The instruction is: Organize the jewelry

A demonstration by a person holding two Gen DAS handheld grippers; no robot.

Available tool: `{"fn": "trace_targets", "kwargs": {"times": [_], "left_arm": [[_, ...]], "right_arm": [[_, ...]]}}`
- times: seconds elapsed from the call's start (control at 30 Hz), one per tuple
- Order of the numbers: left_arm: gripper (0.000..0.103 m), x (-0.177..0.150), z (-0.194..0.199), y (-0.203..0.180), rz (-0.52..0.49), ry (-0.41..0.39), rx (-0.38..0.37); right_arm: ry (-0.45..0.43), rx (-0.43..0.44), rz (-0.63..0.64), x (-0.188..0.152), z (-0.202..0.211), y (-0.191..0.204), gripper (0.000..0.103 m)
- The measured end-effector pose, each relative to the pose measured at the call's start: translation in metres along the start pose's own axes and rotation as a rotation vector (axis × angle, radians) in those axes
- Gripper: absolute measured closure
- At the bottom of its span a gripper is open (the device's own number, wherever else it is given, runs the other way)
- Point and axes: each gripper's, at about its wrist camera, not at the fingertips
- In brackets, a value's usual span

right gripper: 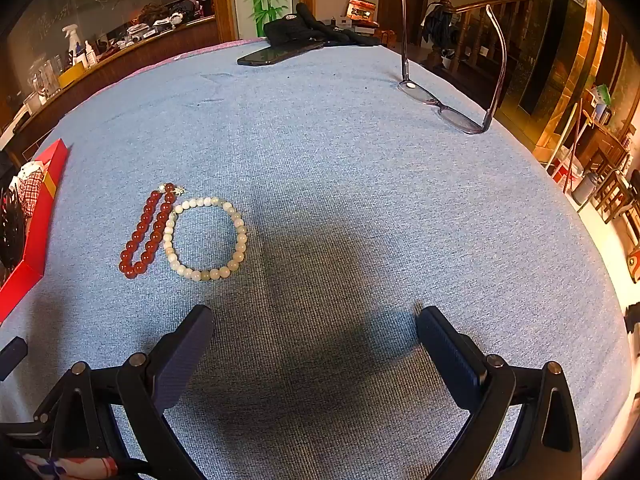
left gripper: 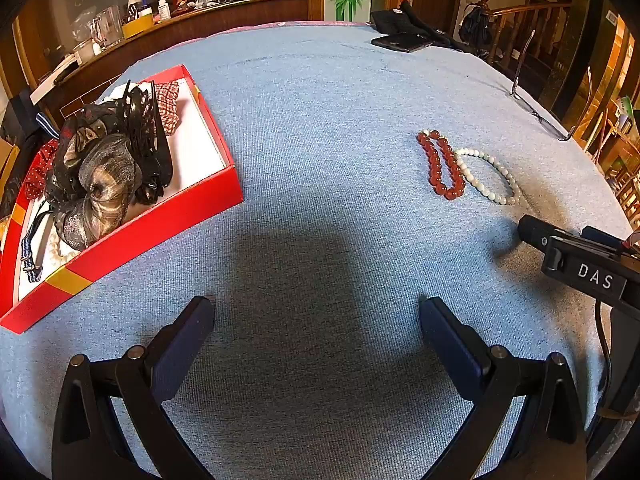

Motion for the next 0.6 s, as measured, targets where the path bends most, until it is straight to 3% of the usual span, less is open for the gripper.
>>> {"fn": "trace_targets", "kwargs": {"times": [0.6], "left_arm": [[0.0,0.0,-0.0003,0.0002,0.001,0.0,-0.001]], "right_arm": [[-0.001,0.0,0.0,-0.0001,0.0,0.0,0.0]]}}
Point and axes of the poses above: each gripper's, at about its wrist camera, not at the fingertips, and z roughly against the way its jaws point, y to its left, x to its top, and after that the axes turned 11 degrees about z, right-handed
